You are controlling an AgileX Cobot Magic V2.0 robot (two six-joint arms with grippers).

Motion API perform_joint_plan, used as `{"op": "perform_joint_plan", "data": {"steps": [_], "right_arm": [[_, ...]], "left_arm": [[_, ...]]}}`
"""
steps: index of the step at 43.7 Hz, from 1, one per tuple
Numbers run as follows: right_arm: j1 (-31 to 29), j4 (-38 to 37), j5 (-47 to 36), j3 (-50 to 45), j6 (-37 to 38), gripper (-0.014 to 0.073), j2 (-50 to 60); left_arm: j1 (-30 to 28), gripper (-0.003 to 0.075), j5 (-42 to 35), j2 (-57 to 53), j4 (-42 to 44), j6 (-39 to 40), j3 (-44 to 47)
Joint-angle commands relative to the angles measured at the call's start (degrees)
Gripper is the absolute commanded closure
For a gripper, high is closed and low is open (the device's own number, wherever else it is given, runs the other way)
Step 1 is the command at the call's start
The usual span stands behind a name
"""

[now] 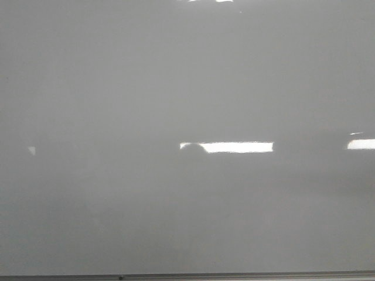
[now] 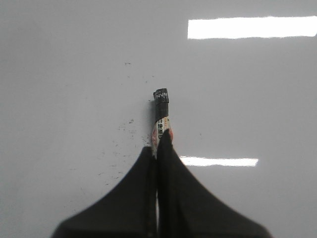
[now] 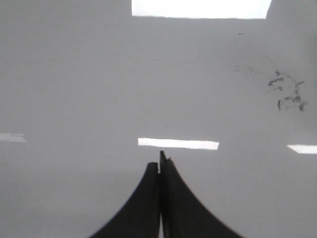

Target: Write number 7 on whiteboard

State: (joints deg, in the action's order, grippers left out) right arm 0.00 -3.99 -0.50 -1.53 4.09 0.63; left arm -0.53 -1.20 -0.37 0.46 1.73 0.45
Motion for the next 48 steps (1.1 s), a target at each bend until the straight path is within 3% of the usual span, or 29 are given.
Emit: {"op": "perform_joint_plan", "data": {"steps": [1,30,37,48], "right_arm": [[-0.23,-0.74,-5.03,0.15,0.13,0.0662,1.0],[-0.23,-0.74,-7.24,0.15,0.13,0.0662,1.0],[-0.23,-0.74,-9.17,0.44,0.19,0.0662,1.0],[-0.19,-0.74,1.71,10.36,0.19,0.0662,0.81]], "left_arm": [[-0.13,0.0741,-4.52,-0.77,-0.46,0.38,0.7],[-0.13,0.0741,-4.6,-0.77,-0.46,0.38,0.7],[-0.13,0.0741,-7.9,-0.77,-0.46,0.43,0.28],[-0.13,0.0741,-2.84,-0.54,-0.46,0.53,-10.82]]}}
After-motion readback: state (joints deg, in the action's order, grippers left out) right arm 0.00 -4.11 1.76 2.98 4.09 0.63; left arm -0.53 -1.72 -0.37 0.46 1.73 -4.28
